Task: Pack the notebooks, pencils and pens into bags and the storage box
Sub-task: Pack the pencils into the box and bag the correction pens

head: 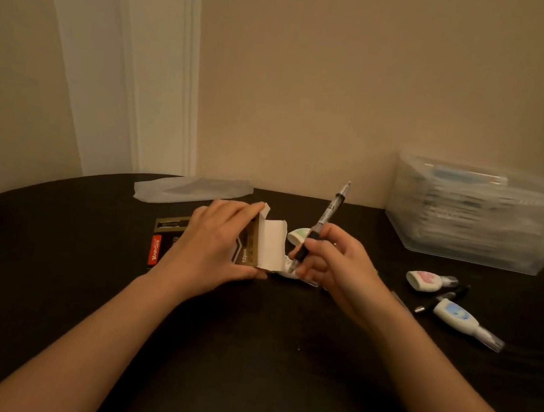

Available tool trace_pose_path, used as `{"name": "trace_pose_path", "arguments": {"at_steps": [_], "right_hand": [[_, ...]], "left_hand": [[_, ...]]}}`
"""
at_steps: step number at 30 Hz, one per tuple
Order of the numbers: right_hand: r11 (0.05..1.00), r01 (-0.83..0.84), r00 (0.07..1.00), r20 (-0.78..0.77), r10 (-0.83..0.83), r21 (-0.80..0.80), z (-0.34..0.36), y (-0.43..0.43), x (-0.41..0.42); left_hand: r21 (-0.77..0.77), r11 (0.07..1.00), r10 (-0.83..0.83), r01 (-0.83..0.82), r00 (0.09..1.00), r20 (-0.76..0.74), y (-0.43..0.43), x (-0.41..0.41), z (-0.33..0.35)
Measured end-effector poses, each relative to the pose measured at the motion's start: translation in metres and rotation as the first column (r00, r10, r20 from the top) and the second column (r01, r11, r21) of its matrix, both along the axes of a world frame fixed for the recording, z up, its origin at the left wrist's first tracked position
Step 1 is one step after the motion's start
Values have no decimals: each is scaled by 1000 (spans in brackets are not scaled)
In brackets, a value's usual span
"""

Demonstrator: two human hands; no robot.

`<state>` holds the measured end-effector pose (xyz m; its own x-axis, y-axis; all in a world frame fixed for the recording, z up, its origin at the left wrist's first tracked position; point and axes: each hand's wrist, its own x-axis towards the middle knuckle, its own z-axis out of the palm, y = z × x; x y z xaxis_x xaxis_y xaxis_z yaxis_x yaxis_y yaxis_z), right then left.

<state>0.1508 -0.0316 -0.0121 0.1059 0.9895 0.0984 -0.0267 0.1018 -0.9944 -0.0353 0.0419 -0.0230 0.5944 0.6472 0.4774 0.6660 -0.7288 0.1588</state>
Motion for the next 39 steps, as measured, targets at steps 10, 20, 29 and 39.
{"name": "trace_pose_path", "arguments": {"at_steps": [10,20,29,39], "right_hand": [[979,200,978,54,-203,44,-10,0,-10],[977,211,977,5,-211,4,-5,0,-9],[992,86,993,89,-78,-91,2,-3,-6],[992,127,985,-116,-124,21,-4,-1,-6]], "left_hand": [[80,997,-8,8,1000,6,-12,14,-6],[85,996,-12,11,1000,17,-15,17,-5],[111,994,-19,15,999,35,-15,17,-7],[156,988,-4,-3,999,42,-13,17,-10]]}}
